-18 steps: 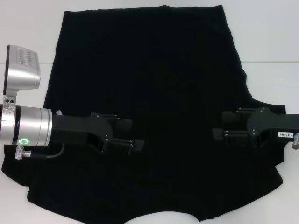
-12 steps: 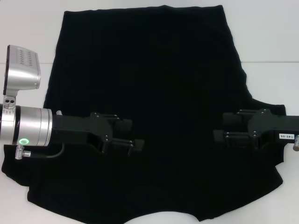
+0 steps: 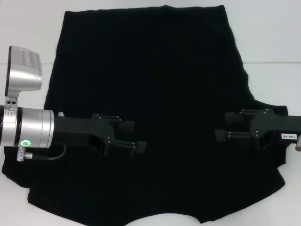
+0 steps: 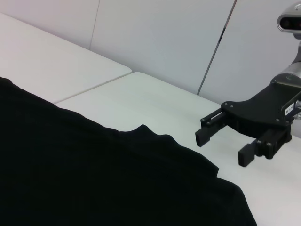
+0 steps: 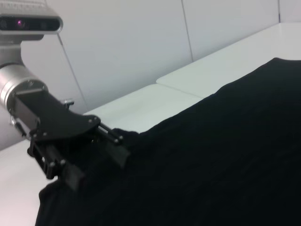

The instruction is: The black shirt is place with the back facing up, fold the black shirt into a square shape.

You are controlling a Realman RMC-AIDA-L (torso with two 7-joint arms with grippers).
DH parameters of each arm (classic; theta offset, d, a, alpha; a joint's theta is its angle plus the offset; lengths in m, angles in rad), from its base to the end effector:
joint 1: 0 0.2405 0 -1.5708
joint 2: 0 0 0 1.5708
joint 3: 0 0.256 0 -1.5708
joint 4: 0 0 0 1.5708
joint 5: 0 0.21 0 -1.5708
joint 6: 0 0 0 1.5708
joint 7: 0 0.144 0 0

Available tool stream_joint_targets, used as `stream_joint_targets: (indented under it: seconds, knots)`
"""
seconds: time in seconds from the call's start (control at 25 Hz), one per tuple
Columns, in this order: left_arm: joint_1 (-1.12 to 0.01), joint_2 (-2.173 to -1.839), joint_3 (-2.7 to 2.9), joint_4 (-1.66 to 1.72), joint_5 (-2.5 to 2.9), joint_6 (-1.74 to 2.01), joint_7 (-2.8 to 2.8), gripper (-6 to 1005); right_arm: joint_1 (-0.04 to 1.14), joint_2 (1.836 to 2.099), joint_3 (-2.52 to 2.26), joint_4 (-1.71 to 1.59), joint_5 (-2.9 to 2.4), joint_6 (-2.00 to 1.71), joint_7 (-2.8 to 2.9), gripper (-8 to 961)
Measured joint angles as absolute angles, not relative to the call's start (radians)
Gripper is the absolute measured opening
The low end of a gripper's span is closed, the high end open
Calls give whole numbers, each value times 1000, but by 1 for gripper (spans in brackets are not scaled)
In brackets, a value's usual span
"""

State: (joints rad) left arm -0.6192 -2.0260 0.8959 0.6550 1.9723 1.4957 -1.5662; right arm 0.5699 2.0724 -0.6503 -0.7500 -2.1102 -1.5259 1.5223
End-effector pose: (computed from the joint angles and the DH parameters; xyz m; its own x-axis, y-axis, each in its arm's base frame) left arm -0.2348 0.3550 -0.0062 0.8307 0.4052 0.3818 0.4612 -0.8850 -0.0643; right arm 0.2594 0.3501 0.0168 0.8068 -0.3963 -0.4382 -0.5124 -0.8386 -0.1850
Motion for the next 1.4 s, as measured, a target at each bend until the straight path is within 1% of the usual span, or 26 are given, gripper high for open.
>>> stream_joint_targets:
  seconds: [0.12,0.2,0.52,0.6,0.64,0.68,0.72,0.84,1.08,1.2,1.28,1.4]
  knots:
    - [-617,-2026,886,655,1969,1501,-1576,806,573,2071,-636,-750,-2097,-1529,1555,748]
    - [-616,-2025,863,660,1967,1509,-1604,806,578,2065,-624,-751,-2081,-1529,1612,748]
    - [-615,-2002,744,684,1971,1511,-1804,808,630,2006,-591,-751,-2016,-1503,2017,748]
    - [-615,-1998,726,686,1971,1509,-1840,809,660,1983,-594,-731,-2017,-1487,2118,747]
    - [-614,-1996,720,688,1972,1508,-1865,809,679,1965,-597,-710,-2020,-1480,2156,747]
    - [-611,-1990,715,697,1978,1508,-1919,809,710,1934,-595,-660,-2022,-1473,2192,747]
    - [-611,-1990,715,697,1978,1508,-1919,809,710,1934,-595,-660,-2022,-1473,2192,747]
    - [-596,-1976,713,721,1998,1510,-2026,808,752,1898,-590,-605,-2020,-1448,2236,747]
    - [-550,-1950,708,789,2019,1558,-2226,808,800,1850,-598,-597,-2022,-1382,2354,747]
    - [-532,-1946,678,816,2038,1594,-2289,808,811,1837,-598,-598,-2022,-1368,2385,748]
    - [-518,-1945,629,828,2072,1613,-2310,809,815,1837,-598,-601,-2022,-1360,2394,748]
    - [-493,-1934,546,831,2130,1639,-2323,796,822,1837,-600,-598,-2022,-1349,2396,748]
